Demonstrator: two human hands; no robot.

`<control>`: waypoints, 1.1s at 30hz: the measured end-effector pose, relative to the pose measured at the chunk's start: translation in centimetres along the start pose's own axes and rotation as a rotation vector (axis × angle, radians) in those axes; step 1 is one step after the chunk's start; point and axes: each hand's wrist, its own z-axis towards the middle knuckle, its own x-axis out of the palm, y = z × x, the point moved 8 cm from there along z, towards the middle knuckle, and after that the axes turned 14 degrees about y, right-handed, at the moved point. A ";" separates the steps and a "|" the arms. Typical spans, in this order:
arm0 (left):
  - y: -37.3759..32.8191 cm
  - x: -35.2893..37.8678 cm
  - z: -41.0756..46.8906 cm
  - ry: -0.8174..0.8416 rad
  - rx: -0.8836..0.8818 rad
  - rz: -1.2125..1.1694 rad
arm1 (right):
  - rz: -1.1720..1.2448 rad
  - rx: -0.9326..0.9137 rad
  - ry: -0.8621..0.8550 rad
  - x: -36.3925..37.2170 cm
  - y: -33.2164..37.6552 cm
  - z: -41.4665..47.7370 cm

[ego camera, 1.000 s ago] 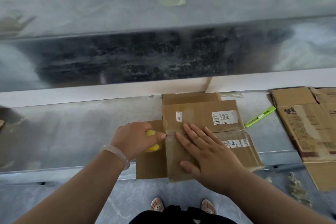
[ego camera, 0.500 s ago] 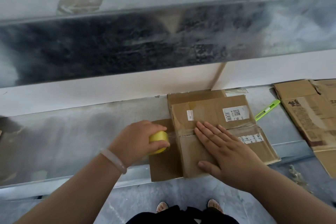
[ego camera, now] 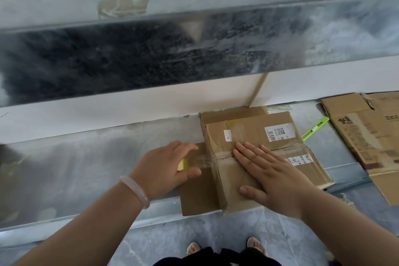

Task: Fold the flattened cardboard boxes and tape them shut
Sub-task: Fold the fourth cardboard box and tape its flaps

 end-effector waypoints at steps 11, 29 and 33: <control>0.6 -0.2 1.3 -0.052 -0.174 -0.193 | 0.011 0.001 -0.010 0.2 -0.2 0.1; -0.8 -0.4 2.3 -0.027 -0.222 -0.130 | -0.045 0.210 0.189 -2.4 5.5 2.2; -0.3 -0.5 1.7 -0.032 -0.185 -0.187 | -0.061 0.297 0.308 -2.5 6.5 2.9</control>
